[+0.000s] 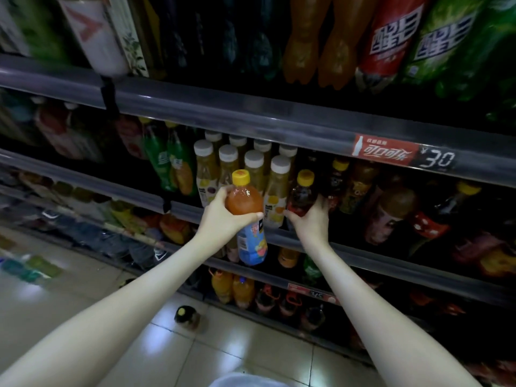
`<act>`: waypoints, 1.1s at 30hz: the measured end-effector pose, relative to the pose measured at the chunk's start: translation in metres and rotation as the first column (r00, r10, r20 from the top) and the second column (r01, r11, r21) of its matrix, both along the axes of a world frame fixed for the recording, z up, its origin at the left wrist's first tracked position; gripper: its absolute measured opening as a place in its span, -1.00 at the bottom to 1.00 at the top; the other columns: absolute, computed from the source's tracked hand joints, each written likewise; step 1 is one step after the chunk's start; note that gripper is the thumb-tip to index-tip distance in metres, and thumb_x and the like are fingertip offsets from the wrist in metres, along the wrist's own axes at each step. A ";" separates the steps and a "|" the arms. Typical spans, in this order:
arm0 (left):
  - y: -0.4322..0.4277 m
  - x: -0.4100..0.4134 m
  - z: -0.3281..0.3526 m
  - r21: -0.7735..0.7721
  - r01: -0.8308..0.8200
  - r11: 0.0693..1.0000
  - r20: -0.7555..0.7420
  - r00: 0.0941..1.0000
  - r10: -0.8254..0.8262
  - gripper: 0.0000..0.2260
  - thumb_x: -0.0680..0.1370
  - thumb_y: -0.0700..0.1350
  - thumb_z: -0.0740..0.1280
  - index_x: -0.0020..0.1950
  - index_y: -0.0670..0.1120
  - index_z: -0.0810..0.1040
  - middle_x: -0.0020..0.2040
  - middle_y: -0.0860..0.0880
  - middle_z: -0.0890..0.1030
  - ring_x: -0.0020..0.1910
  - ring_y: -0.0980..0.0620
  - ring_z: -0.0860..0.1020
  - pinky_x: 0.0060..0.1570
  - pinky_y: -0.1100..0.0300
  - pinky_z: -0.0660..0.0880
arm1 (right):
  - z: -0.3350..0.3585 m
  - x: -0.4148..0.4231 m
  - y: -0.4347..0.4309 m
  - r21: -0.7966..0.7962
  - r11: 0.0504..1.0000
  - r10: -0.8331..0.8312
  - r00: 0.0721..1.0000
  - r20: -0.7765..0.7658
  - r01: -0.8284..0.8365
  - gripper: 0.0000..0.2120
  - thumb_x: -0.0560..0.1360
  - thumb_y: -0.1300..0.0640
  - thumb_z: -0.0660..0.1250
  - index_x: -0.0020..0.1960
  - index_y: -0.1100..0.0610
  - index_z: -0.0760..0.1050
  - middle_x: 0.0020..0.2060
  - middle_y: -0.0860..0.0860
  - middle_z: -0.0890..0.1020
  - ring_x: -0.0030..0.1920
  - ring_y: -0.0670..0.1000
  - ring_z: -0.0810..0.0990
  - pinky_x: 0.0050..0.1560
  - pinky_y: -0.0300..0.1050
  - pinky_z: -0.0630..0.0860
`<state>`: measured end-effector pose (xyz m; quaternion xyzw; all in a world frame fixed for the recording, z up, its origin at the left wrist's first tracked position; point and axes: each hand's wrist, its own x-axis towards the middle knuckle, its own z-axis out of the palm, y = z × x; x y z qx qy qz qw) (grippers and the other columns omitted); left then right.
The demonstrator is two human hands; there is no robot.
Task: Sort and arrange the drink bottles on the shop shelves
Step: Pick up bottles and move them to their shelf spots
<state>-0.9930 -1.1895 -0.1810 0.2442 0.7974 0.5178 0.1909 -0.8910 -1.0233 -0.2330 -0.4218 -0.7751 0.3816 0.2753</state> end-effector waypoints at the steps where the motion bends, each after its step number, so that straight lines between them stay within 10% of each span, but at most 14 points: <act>1: 0.001 -0.002 0.002 0.006 0.004 1.000 -0.002 1.000 -0.004 -0.33 0.30 0.05 0.59 0.31 0.10 0.33 0.18 0.09 0.50 0.15 0.06 0.50 0.06 0.17 0.50 | 0.002 -0.004 0.001 0.049 0.998 -0.029 0.998 0.064 0.026 -0.19 0.37 0.02 0.53 0.45 0.25 0.21 0.42 0.20 0.28 0.46 0.21 0.19 0.39 0.04 0.24; 8: 0.003 -0.009 0.004 0.014 0.057 0.998 -0.015 0.998 -0.057 -0.35 0.30 0.06 0.59 0.26 0.16 0.32 0.18 0.11 0.50 0.15 0.07 0.50 0.01 0.21 0.46 | 0.003 -0.002 -0.001 0.259 0.961 -0.146 0.975 0.169 0.099 -0.06 0.35 0.09 0.54 0.52 0.23 0.04 0.39 0.29 0.27 0.39 0.31 0.23 0.37 0.18 0.22; 13: 0.002 -0.006 0.000 -0.019 0.134 0.991 -0.032 0.990 -0.134 -0.34 0.29 0.08 0.59 0.26 0.19 0.29 0.19 0.12 0.50 0.16 0.07 0.50 0.11 0.11 0.52 | 0.001 0.006 0.007 0.731 0.677 -0.146 0.955 0.257 -0.093 0.05 0.18 0.12 0.62 0.51 0.08 0.09 0.40 0.28 0.21 0.37 0.27 0.21 0.31 0.35 0.26; 21: 0.002 -0.001 0.003 -0.027 0.183 0.983 -0.064 0.981 -0.184 -0.33 0.28 0.10 0.59 0.26 0.17 0.31 0.18 0.14 0.49 0.17 0.06 0.50 0.13 0.10 0.51 | 0.008 -0.001 0.022 0.809 0.519 -0.176 0.890 0.420 -0.278 0.07 0.00 0.20 0.65 0.43 0.05 0.26 0.28 0.32 0.29 0.30 0.28 0.25 0.28 0.39 0.28; 26: 0.003 0.003 0.011 -0.028 0.190 0.981 -0.109 0.975 -0.191 -0.32 0.29 0.09 0.58 0.29 0.18 0.29 0.19 0.13 0.48 0.16 0.07 0.48 0.11 0.12 0.49 | 0.009 -0.006 0.022 0.736 0.608 -0.181 0.850 0.495 -0.299 0.12 -0.02 0.26 0.64 0.46 0.07 0.22 0.32 0.37 0.41 0.39 0.31 0.26 0.37 0.36 0.13; 30: 0.013 0.018 0.016 -0.019 0.221 0.975 -0.126 0.967 -0.222 -0.34 0.31 0.05 0.58 0.26 0.21 0.27 0.13 0.18 0.45 0.13 0.12 0.45 0.03 0.22 0.44 | 0.021 0.017 0.006 0.582 0.763 -0.044 0.876 0.480 -0.281 -0.08 0.42 0.08 0.44 0.57 -0.04 -0.07 0.52 0.27 0.09 0.53 0.25 -0.05 0.46 0.21 -0.23; 33: 0.032 0.040 0.016 -0.023 0.280 0.960 -0.114 0.953 -0.281 -0.36 0.31 0.03 0.58 0.25 0.21 0.29 0.12 0.18 0.46 0.11 0.12 0.46 0.02 0.23 0.42 | 0.032 0.058 -0.001 0.318 0.895 0.247 0.942 0.228 -0.312 -0.26 0.51 0.14 0.31 0.57 -0.05 0.00 0.52 0.09 0.15 0.53 0.09 0.03 0.53 0.11 -0.02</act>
